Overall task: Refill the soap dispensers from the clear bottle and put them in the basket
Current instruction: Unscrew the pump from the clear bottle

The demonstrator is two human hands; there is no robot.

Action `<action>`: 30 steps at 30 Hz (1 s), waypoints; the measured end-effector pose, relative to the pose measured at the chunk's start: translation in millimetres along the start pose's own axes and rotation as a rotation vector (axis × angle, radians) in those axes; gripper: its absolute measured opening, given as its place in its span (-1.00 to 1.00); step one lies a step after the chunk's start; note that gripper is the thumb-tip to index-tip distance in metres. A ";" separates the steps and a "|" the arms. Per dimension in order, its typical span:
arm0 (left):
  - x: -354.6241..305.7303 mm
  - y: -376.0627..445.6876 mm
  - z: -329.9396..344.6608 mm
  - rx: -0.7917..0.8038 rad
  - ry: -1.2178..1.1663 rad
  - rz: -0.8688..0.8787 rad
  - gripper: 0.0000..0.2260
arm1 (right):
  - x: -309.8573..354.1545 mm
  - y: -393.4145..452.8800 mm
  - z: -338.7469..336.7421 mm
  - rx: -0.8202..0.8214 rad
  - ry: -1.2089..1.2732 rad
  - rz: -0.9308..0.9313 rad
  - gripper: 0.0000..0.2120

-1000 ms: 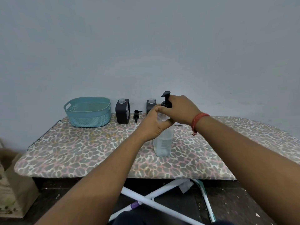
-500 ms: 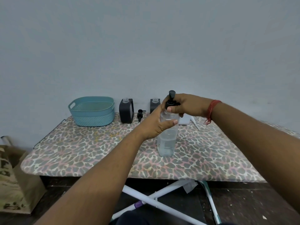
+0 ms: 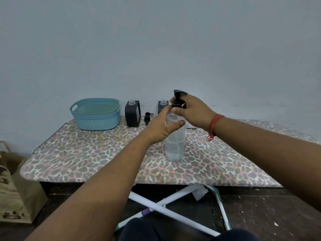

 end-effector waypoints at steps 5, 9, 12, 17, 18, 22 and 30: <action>-2.0 -2.6 2.4 0.003 -0.002 -0.027 -0.37 | -6.2 -1.7 -14.5 0.175 0.114 0.003 -0.55; -3.4 -1.7 3.7 0.006 -0.018 -0.017 -0.35 | -10.6 -3.7 -15.1 0.197 0.160 0.015 -0.64; -1.4 -0.5 4.4 0.017 -0.032 -0.007 -0.33 | -14.9 -2.5 -8.5 0.006 0.100 0.064 -0.61; 0.6 -2.2 2.0 0.005 -0.028 0.002 -0.27 | -11.3 -2.0 -6.4 -0.016 0.102 0.030 -0.83; 0.4 -2.6 1.7 0.003 -0.025 0.004 -0.26 | -10.9 -2.5 -6.8 0.022 0.128 0.014 -0.83; -0.8 -2.9 3.2 -0.001 -0.019 0.009 -0.27 | -10.8 -7.6 -11.6 0.113 0.292 -0.003 -0.80; -0.2 -2.9 2.4 0.012 -0.032 0.010 -0.28 | -15.6 -3.4 -5.3 -0.127 0.329 0.039 -0.65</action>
Point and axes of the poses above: each hand's wrist, its own y-axis towards the middle knuckle, its own z-axis out of the palm, x = y × z, the point moved 3 cm from there along y, towards the middle knuckle, and after that the axes turned 9 degrees about x, right-handed, at the moved point
